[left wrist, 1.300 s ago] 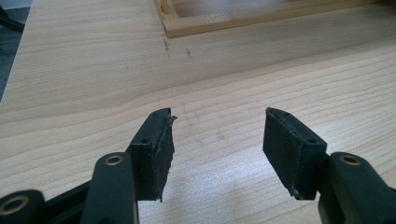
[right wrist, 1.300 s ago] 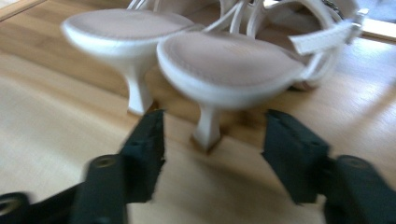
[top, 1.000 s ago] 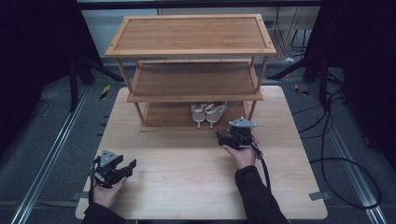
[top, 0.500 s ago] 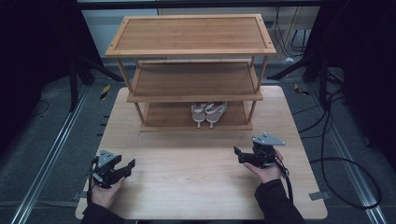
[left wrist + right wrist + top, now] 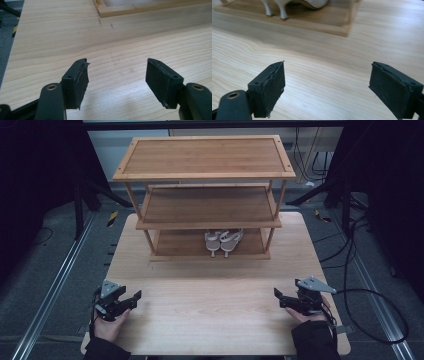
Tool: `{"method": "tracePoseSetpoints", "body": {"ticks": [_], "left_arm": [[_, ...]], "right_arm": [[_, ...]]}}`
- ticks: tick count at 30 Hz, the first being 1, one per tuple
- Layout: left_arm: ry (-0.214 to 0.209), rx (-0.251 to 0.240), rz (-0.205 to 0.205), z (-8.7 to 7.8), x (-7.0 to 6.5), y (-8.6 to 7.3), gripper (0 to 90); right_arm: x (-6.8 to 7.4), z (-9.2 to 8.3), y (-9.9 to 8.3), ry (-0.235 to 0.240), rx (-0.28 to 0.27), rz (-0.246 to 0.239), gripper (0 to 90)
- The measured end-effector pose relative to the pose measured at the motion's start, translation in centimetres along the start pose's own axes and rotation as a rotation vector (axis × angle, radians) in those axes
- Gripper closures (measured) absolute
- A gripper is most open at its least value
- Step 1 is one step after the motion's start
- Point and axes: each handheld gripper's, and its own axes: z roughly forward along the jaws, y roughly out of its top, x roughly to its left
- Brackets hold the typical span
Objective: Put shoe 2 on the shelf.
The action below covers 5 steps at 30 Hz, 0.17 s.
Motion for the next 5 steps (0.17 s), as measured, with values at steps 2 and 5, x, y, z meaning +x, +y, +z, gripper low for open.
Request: {"method": "tracePoseSetpoints", "body": {"ticks": [2,5], "left_arm": [[0.01,0.005,-0.007,0.1,0.3,-0.1,33.3],[0.022,0.005,-0.018,0.1,0.6,-0.1,33.2]], "right_arm": [[-0.8,-0.5,-0.5,-0.027,-0.001,0.013,13.3],[-1.5,-0.9,-1.0,-0.05,-0.004,0.041,13.2]]}}
